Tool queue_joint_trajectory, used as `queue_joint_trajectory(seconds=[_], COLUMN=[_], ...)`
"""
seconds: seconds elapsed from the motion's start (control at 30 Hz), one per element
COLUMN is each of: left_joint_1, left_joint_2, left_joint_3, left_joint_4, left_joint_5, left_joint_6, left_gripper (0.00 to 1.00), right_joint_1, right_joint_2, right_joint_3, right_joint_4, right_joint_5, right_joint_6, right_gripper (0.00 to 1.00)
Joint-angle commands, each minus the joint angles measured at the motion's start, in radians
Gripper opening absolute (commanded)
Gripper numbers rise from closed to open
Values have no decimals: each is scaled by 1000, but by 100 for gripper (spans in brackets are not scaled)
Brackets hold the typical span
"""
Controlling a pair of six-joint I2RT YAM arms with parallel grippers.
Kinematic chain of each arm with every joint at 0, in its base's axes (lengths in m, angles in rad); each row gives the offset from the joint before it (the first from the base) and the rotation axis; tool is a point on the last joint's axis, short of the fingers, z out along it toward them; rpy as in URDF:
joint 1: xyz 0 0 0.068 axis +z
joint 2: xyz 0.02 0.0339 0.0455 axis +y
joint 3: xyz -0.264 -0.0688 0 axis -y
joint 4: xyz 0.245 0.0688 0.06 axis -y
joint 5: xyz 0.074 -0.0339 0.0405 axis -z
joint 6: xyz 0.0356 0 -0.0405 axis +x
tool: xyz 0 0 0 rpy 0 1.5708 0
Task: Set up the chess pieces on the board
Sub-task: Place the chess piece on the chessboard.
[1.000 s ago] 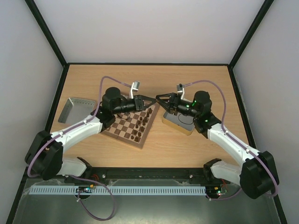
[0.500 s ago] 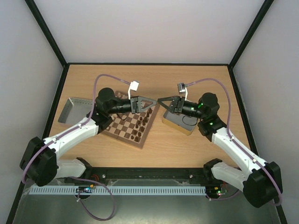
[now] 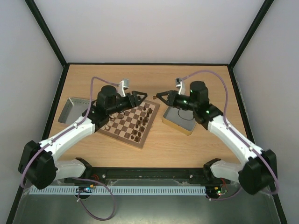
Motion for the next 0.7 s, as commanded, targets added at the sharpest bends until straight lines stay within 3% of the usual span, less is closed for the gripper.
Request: queue_joint_trajectory(seconds=[0.0, 0.3, 0.47, 0.67], left_joint_1=[71, 127, 138, 144], left_joint_2=[-12, -44, -52, -51], left_joint_3=[12, -17, -19, -27], left_joint_4=[-387, -428, -434, -429], left_joint_5=[-398, -421, -415, -391], left_joint_6=[69, 135, 150, 154], left_gripper=[63, 66, 67, 68], right_joint_1=[28, 164, 211, 218], right_joint_2=[163, 523, 686, 762], right_joint_3=[157, 374, 489, 534], right_joint_4=[-413, -517, -595, -596], right_joint_5=[406, 818, 906, 905], right_joint_6=[-276, -339, -341, -347], right_gripper=[2, 2, 2, 2])
